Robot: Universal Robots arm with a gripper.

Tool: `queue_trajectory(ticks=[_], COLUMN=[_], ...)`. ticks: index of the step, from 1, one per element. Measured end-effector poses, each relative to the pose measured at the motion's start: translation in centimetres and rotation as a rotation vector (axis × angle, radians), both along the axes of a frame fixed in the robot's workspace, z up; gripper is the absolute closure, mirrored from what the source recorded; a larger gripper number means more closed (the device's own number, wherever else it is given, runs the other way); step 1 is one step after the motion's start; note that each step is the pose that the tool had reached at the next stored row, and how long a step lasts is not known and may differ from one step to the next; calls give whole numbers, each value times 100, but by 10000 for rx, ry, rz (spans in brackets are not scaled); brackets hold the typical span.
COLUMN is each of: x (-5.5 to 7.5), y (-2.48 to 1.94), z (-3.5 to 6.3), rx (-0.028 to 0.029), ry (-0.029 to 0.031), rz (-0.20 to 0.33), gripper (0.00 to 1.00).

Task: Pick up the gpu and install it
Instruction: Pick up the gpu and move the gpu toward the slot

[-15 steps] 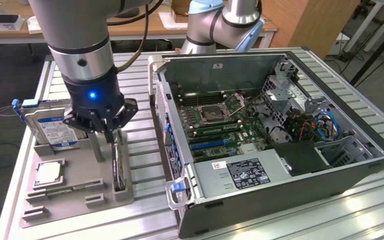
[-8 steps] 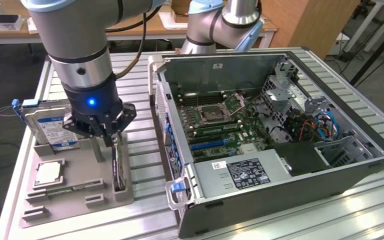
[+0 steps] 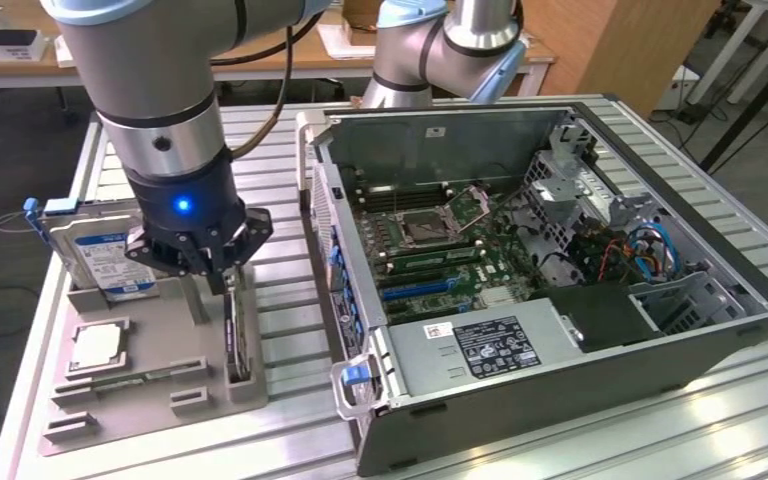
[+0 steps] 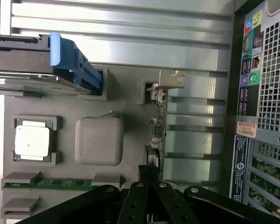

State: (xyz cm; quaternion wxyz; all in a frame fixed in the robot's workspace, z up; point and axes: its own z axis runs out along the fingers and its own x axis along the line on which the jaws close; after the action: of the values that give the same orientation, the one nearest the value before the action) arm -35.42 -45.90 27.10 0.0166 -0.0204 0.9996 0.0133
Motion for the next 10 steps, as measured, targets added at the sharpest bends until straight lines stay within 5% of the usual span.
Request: queue_trajectory(ticks=[10], x=[0], y=[-91], z=[-9], rx=[-1], ry=[0], rz=[-3], gripper=[89])
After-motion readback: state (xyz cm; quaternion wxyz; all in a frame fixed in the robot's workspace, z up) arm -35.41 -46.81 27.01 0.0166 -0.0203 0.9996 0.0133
